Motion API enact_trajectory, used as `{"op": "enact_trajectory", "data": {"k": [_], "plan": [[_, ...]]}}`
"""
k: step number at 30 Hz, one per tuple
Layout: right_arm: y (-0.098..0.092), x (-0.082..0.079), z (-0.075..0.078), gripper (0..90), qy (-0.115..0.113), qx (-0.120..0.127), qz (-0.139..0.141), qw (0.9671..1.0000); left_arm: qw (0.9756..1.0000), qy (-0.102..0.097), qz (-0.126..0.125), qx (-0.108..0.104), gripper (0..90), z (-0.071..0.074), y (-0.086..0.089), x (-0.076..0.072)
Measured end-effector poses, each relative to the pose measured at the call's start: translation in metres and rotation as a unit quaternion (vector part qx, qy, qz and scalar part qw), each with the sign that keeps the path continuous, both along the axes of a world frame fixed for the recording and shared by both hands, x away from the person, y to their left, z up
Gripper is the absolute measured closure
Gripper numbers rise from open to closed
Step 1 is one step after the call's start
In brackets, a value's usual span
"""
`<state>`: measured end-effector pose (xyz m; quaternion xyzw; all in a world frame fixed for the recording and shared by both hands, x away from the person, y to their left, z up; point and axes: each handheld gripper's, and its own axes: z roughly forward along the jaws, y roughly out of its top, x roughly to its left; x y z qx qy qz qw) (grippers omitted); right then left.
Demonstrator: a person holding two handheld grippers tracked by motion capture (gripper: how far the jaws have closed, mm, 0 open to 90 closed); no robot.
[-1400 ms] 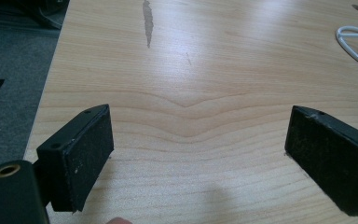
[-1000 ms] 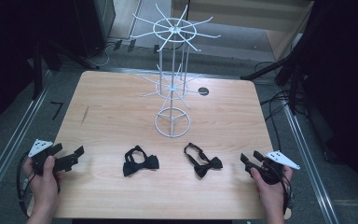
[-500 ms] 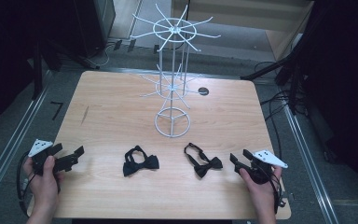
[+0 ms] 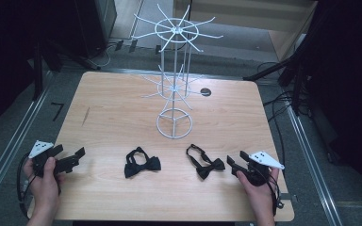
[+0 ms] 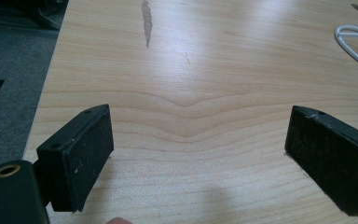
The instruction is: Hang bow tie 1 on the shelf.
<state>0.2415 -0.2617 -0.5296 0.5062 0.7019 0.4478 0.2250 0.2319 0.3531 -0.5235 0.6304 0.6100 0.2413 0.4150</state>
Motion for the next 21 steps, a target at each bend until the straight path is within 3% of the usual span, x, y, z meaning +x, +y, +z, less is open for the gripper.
{"op": "enact_trajectory", "data": {"k": [9,21], "plan": [[0.013,-0.001,0.001,40.1,0.003,-0.001,0.012,0.9999,1.0000,0.000,0.000,0.000,8.2,0.000,0.000,0.000],[0.047,-0.001,0.007,39.4,-0.003,0.001,0.043,0.9991,1.0000,0.000,0.000,-0.001,8.2,0.000,0.000,0.000]]}}
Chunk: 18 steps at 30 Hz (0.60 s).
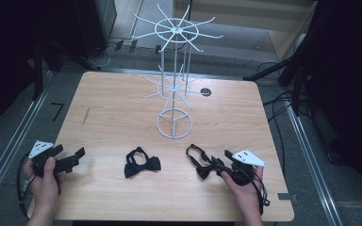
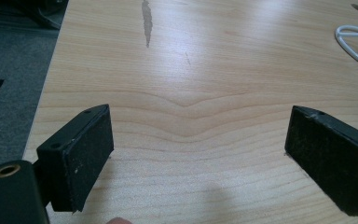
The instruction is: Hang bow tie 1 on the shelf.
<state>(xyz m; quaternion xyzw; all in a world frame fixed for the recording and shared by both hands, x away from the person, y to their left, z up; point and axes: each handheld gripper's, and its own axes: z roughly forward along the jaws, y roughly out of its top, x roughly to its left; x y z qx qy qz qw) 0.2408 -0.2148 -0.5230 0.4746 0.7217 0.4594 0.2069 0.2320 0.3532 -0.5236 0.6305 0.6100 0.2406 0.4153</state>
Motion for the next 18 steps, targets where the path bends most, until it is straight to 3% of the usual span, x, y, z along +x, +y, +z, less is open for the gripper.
{"op": "enact_trajectory", "data": {"k": [18], "plan": [[0.053,0.004,0.011,38.4,-0.004,0.003,0.046,0.9989,1.0000,0.000,0.000,0.000,8.2,0.000,0.000,0.000]]}}
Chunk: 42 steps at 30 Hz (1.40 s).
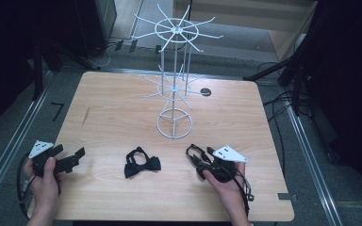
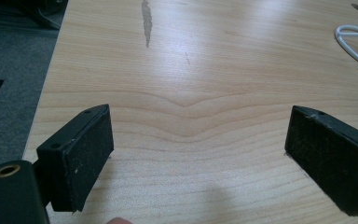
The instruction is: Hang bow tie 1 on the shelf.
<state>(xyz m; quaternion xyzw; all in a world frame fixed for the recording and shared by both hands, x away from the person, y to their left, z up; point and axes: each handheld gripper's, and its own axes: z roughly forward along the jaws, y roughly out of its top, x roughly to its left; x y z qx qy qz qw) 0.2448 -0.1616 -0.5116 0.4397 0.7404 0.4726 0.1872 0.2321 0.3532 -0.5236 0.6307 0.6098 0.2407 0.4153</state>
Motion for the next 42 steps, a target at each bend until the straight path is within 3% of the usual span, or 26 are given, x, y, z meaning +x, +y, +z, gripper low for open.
{"op": "enact_trajectory", "data": {"k": [4,16,42], "plan": [[0.017,0.001,0.000,38.2,0.000,-0.011,0.014,0.9998,1.0000,0.000,0.000,0.000,8.2,0.000,0.000,0.000],[0.062,0.006,0.002,38.0,0.002,-0.009,0.050,0.9987,1.0000,-0.001,0.000,-0.001,8.2,0.000,0.000,0.000],[0.112,0.004,-0.003,38.8,0.019,0.001,0.091,0.9956,1.0000,-0.001,-0.001,-0.001,8.2,0.000,0.000,0.000]]}}
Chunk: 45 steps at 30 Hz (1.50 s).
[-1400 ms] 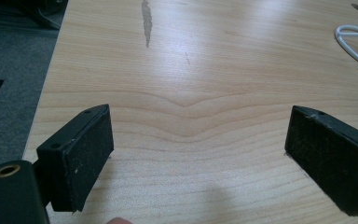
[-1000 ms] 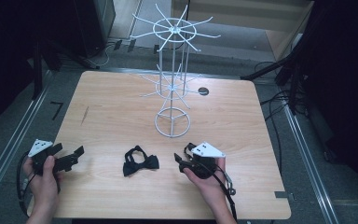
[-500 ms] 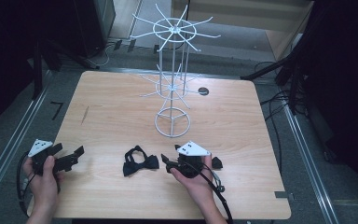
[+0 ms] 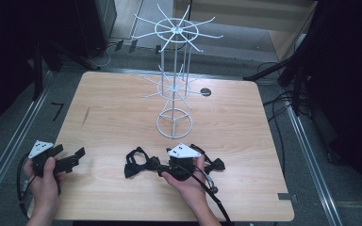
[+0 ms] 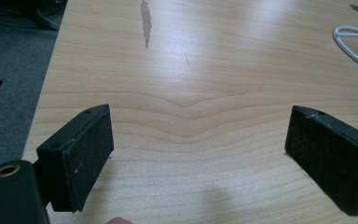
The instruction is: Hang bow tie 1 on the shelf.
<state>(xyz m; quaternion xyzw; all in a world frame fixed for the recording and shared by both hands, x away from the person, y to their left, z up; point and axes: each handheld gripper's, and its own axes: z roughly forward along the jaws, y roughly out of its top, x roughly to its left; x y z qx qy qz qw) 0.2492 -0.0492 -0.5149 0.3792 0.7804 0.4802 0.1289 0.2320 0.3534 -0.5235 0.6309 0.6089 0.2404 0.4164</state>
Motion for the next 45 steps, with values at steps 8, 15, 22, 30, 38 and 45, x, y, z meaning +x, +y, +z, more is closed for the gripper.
{"op": "enact_trajectory", "data": {"k": [8,15,22,30,38,45], "plan": [[0.017,0.000,0.000,50.7,0.007,0.016,0.020,0.9996,0.9998,-0.014,0.004,0.009,8.2,0.001,-0.001,-0.002],[0.030,-0.002,-0.005,51.6,0.011,0.014,0.027,0.9995,0.9967,-0.074,-0.004,0.032,8.4,0.002,-0.006,-0.004],[0.038,-0.003,-0.010,56.0,0.008,-0.007,0.021,0.9997,0.9930,-0.100,-0.050,0.038,8.5,0.002,-0.012,-0.004],[0.040,0.001,-0.018,66.9,0.025,-0.028,0.009,0.9993,0.9938,-0.090,-0.052,0.040,8.5,0.002,-0.012,-0.003],[0.039,0.000,-0.020,87.9,0.012,-0.049,0.016,0.9986,0.9946,-0.079,-0.057,0.034,8.5,0.002,-0.012,-0.002],[0.029,-0.007,-0.006,89.0,-0.031,-0.034,0.003,0.9989,0.9948,-0.078,-0.055,0.034,8.5,0.002,-0.012,-0.002]]}}
